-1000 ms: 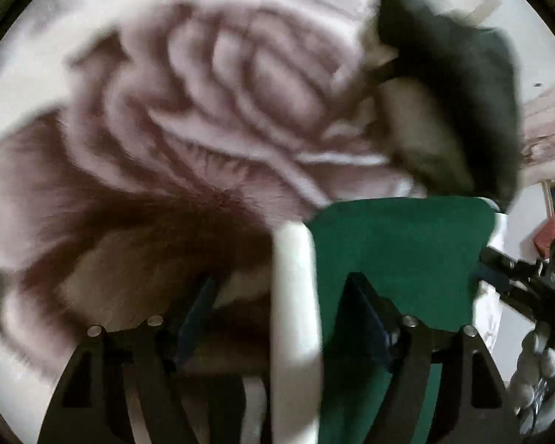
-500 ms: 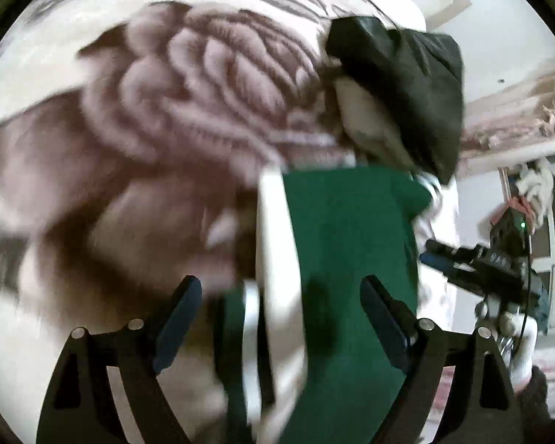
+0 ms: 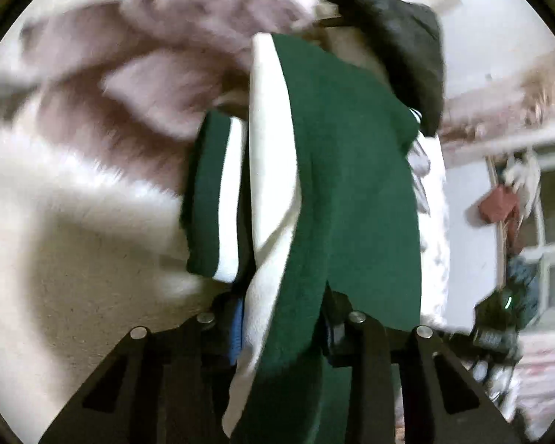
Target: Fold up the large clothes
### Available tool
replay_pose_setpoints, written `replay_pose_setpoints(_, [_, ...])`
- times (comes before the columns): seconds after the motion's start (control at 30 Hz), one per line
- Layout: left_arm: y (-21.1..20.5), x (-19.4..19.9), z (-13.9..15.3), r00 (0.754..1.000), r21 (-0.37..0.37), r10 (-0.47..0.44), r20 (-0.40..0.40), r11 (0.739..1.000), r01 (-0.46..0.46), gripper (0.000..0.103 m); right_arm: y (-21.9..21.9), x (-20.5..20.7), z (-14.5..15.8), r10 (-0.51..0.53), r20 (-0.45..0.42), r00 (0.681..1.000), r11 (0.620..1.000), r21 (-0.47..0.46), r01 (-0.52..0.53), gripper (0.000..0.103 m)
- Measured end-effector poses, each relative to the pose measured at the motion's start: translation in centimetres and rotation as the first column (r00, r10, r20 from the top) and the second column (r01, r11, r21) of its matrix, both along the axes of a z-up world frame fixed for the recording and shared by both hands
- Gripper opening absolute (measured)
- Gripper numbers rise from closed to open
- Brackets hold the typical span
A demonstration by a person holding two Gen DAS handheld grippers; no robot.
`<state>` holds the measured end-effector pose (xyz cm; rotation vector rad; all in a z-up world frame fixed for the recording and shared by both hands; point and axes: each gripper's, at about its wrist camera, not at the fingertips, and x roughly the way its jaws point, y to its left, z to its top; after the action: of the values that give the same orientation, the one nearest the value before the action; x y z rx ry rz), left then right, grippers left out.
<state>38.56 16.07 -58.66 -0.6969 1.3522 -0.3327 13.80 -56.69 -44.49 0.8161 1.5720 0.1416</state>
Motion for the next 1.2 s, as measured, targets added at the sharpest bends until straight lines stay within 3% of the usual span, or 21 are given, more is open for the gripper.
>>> replay_pose_setpoints(0.07, [0.4, -0.2, 0.6, 0.999, -0.037, 0.017, -0.027, 0.999, -0.018, 0.034, 1.2, -1.9, -0.8, 0.001, -0.024, 1.000, 1.000, 0.001, -0.001, 0.045])
replay_pose_setpoints(0.17, [-0.5, -1.9, 4.1, 1.000, -0.006, -0.023, -0.002, 1.000, 0.023, 0.038, 1.1, -5.0, -0.5, 0.000, -0.049, 0.999, 0.999, 0.033, 0.001, 0.046])
replay_pose_setpoints(0.2, [-0.6, -3.3, 5.3, 0.999, 0.002, -0.031, 0.010, 1.000, 0.031, 0.054, 1.1, -6.0, -0.2, 0.006, -0.050, 0.999, 0.999, 0.046, -0.003, 0.050])
replay_pose_setpoints(0.23, [-0.8, -4.3, 6.1, 0.999, 0.007, -0.034, 0.014, 0.999, 0.034, 0.062, 1.0, -7.5, 0.1, 0.013, -0.055, 0.998, 0.998, 0.059, -0.010, 0.060])
replay_pose_setpoints(0.3, [-0.9, -7.8, 7.0, 0.999, 0.027, -0.043, 0.010, 0.999, 0.043, 0.062, 0.2, -10.1, 0.4, 0.031, -0.071, 0.997, 0.996, 0.080, -0.026, 0.062])
replay_pose_setpoints(0.43, [-0.5, -14.8, 6.1, 0.995, 0.064, -0.032, -0.089, 0.997, 0.038, 0.062, 0.9, -17.3, -1.0, 0.085, -0.158, 0.984, 0.991, 0.112, -0.067, 0.062])
replay_pose_setpoints(0.53, [-1.0, -21.1, 3.4, 0.976, 0.100, -0.027, -0.214, 0.994, 0.049, 0.062, 1.5, -22.2, -3.2, 0.093, -0.227, 0.970, 0.989, 0.135, -0.064, 0.062])
replay_pose_setpoints(0.6, [-1.7, -24.0, 1.9, 0.966, 0.120, -0.029, -0.257, 0.991, 0.062, 0.062, 2.1, -24.4, -4.7, 0.099, -0.247, 0.964, 0.985, 0.162, -0.060, 0.062])
replay_pose_setpoints(0.67, [-2.6, -26.2, 1.3, 0.969, 0.172, -0.039, -0.245, 0.982, 0.083, 0.059, 2.9, -26.3, -6.2, 0.114, -0.256, 0.960, 0.976, 0.207, -0.060, 0.062])
replay_pose_setpoints(0.7, [-3.1, -26.9, 1.5, 0.977, 0.212, -0.041, -0.208, 0.974, 0.086, 0.044, 3.3, -27.0, -6.7, 0.125, -0.256, 0.959, 0.971, 0.228, -0.066, 0.062])
replay_pose_setpoints(0.73, [-3.4, -27.4, 1.9, 0.984, 0.239, -0.042, -0.174, 0.967, 0.084, 0.023, 3.9, -27.4, -7.0, 0.131, -0.246, 0.960, 0.969, 0.235, -0.072, 0.051])
replay_pose_setpoints(0.77, [-3.6, -27.4, 2.3, 0.987, 0.231, -0.031, -0.159, 0.971, 0.068, 0.021, 4.5, -27.7, -6.9, 0.133, -0.224, 0.966, 0.973, 0.213, -0.084, 0.035])
replay_pose_setpoints(0.8, [-3.3, -27.4, 2.6, 0.990, 0.216, -0.011, -0.142, 0.976, 0.042, 0.017, 5.1, -27.8, -6.6, 0.134, -0.201, 0.970, 0.977, 0.193, -0.095, 0.032])
replay_pose_setpoints(0.83, [-2.6, -27.5, 2.8, 0.992, 0.201, 0.013, -0.124, 0.980, 0.012, 0.016, 5.3, -28.3, -6.1, 0.129, -0.185, 0.974, 0.979, 0.181, -0.096, 0.022])
replay_pose_setpoints(1.0, [-0.8, -27.7, 0.0, 0.986, 0.131, 0.044, -0.158, 0.991, -0.023, 0.021, 6.3, -29.9, -4.2, 0.147, -0.123, 0.981, 0.975, 0.185, -0.123, 0.018])
replay_pose_setpoints(1.03, [-1.0, -27.3, -0.1, 0.987, 0.123, 0.032, -0.158, 0.992, -0.013, 0.026, 6.7, -30.1, -5.0, 0.172, -0.129, 0.977, 0.973, 0.176, -0.148, 0.022])
replay_pose_setpoints(1.07, [-1.1, -26.9, -0.2, 0.987, 0.107, 0.012, -0.159, 0.994, 0.005, 0.027, 6.6, -30.1, -5.3, 0.179, -0.132, 0.975, 0.973, 0.167, -0.156, 0.036])
replay_pose_setpoints(1.1, [-0.7, -27.2, 0.0, 0.987, 0.095, -0.006, -0.159, 0.995, 0.021, 0.036, 7.4, -29.3, -5.7, 0.182, -0.140, 0.973, 0.974, 0.164, -0.158, 0.045])
replay_pose_setpoints(1.13, [-0.7, -27.0, -0.2, 0.987, 0.099, -0.020, -0.162, 0.994, 0.037, 0.052, 7.4, -29.3, -6.1, 0.197, -0.148, 0.969, 0.971, 0.164, -0.172, 0.054])
replay_pose_setpoints(1.2, [-1.1, -27.0, -1.3, 0.988, 0.091, -0.068, -0.140, 0.993, 0.081, 0.059, 7.5, -29.1, -6.3, 0.204, -0.122, 0.971, 0.967, 0.180, -0.180, 0.060])
